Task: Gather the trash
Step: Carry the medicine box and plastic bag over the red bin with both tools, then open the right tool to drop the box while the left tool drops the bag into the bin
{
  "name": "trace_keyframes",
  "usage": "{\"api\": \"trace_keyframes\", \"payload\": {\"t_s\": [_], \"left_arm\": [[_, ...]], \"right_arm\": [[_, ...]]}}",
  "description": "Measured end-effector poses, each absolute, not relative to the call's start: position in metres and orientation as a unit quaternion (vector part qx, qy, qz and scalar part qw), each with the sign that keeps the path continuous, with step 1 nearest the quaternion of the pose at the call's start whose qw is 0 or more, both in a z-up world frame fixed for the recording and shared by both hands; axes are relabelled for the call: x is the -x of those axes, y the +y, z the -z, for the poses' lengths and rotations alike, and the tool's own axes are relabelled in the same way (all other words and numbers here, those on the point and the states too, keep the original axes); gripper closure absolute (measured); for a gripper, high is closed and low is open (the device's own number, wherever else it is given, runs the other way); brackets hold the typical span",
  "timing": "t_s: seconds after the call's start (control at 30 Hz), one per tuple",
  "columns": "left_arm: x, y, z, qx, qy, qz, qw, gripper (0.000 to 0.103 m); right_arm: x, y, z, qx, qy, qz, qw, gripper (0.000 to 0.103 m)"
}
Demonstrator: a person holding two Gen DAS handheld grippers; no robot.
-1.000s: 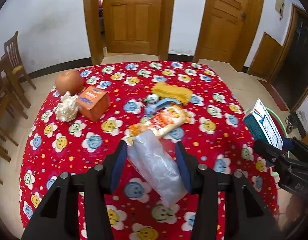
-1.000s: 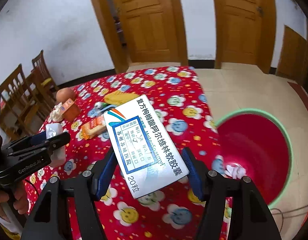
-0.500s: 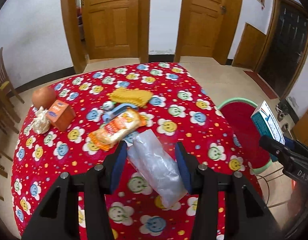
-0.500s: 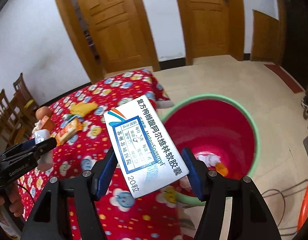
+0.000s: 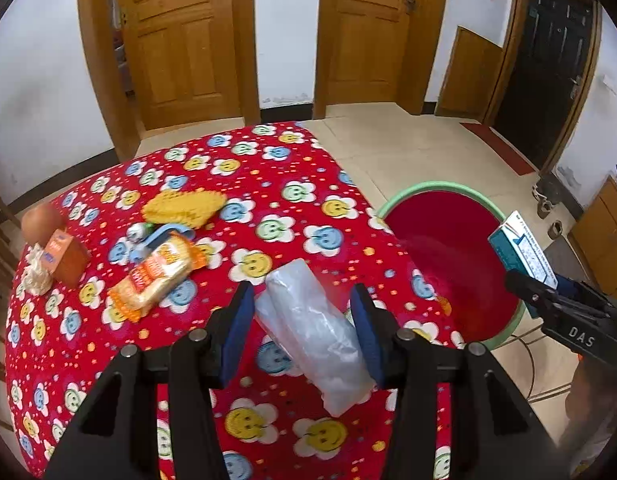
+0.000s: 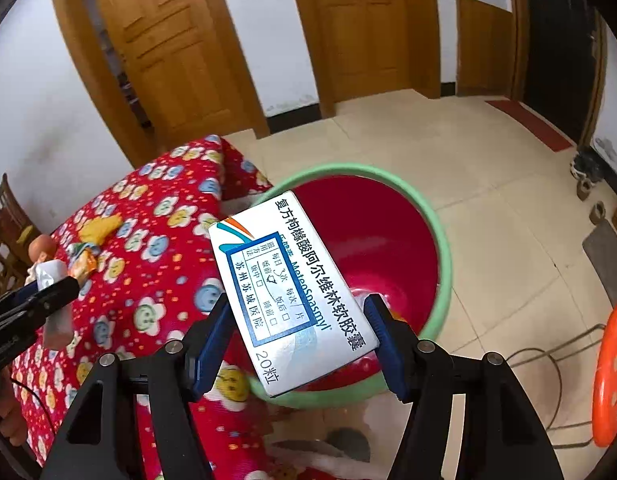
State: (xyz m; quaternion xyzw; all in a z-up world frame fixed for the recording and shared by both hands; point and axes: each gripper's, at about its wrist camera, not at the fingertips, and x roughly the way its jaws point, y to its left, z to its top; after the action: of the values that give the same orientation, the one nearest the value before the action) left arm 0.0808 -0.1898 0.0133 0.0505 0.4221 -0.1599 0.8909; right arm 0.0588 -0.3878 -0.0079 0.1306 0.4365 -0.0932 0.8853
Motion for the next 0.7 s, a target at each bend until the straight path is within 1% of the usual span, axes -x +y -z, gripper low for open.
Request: {"api": "trace_keyframes", "payload": {"t_s": [0.37, 0.7], "left_arm": [[-0.088, -0.223, -0.007, -0.064, 0.427, 0.182, 0.883, 0.053], [-0.092, -0.250, -0.003, -0.077, 0.427, 0.206, 0.877, 0.053]], "right_arm": [[-0.064, -0.405, 0.021, -0.152, 0.440, 0.100, 0.879, 0.036], [-0.052, -0.417, 0.016, -0.167, 0.428, 0.118, 0.880, 0.036]]}}
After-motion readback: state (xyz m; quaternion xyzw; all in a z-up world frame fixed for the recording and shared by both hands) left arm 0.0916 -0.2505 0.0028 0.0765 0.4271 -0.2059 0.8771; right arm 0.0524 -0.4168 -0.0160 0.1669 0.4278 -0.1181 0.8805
